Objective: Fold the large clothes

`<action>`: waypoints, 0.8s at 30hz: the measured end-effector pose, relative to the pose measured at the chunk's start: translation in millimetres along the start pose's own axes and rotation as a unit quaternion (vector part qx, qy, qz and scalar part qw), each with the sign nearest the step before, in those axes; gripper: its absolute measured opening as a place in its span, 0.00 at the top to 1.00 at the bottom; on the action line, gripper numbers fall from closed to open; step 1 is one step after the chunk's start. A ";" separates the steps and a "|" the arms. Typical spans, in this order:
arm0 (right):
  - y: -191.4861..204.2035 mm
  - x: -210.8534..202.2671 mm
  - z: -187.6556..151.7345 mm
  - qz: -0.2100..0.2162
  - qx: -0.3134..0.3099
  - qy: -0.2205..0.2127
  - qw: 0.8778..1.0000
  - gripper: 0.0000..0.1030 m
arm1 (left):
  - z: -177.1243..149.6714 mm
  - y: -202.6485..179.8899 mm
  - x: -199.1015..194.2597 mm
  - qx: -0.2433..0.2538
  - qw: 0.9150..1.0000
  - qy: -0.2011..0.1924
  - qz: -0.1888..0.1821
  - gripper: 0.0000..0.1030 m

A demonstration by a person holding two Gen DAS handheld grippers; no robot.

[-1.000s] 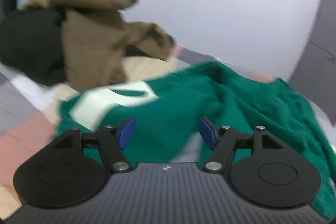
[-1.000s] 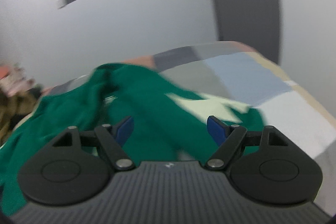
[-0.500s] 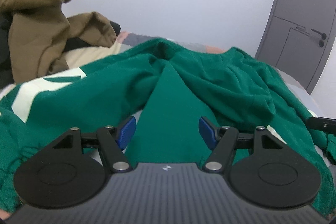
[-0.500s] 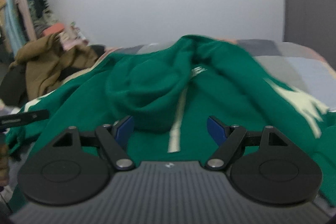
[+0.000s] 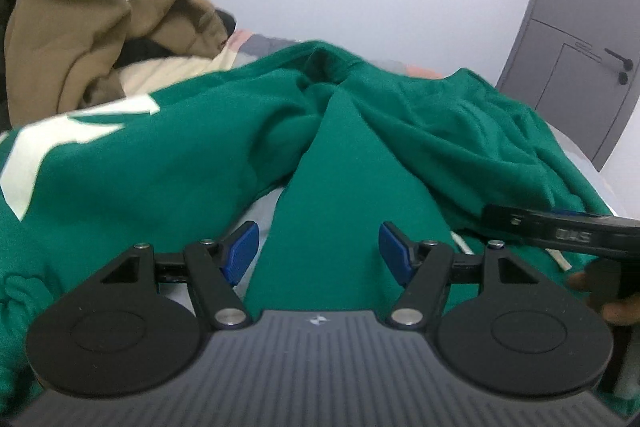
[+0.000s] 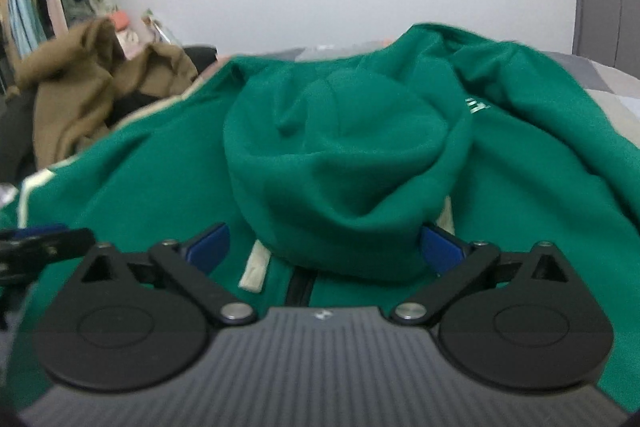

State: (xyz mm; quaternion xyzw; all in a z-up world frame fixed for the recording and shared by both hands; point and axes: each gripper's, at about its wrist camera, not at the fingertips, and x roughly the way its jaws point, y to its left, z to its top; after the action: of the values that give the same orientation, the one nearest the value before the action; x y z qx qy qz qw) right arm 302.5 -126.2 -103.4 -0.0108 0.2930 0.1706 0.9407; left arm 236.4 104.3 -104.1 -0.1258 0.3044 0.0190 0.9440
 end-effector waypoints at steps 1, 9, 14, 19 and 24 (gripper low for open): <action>0.1 8.2 0.3 -0.006 0.004 0.001 1.000 0.00 | -0.1 3.6 3.4 -0.008 1.000 0.004 0.000 0.31; 5.5 63.3 23.4 -0.062 0.014 -0.010 0.998 0.00 | -1.6 20.8 9.5 -0.054 0.998 0.013 -0.008 0.31; 2.1 97.7 78.4 -0.092 -0.020 0.000 0.996 0.60 | 1.5 27.3 16.0 -0.052 0.999 0.005 -0.001 0.31; -5.0 130.4 165.5 -0.121 -0.034 -0.021 0.992 0.67 | 7.0 40.1 30.3 -0.054 0.999 -0.004 -0.005 0.31; -2.1 169.5 250.1 -0.157 -0.071 -0.064 0.983 0.67 | 10.0 45.4 41.7 -0.058 0.998 -0.019 -0.019 0.31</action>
State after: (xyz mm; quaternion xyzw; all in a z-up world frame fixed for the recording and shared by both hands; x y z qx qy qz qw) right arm 570.6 -44.7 9.5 -0.1126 0.2139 0.0417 0.9695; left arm 270.9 149.1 -130.7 -0.1861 0.2822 0.0217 0.9409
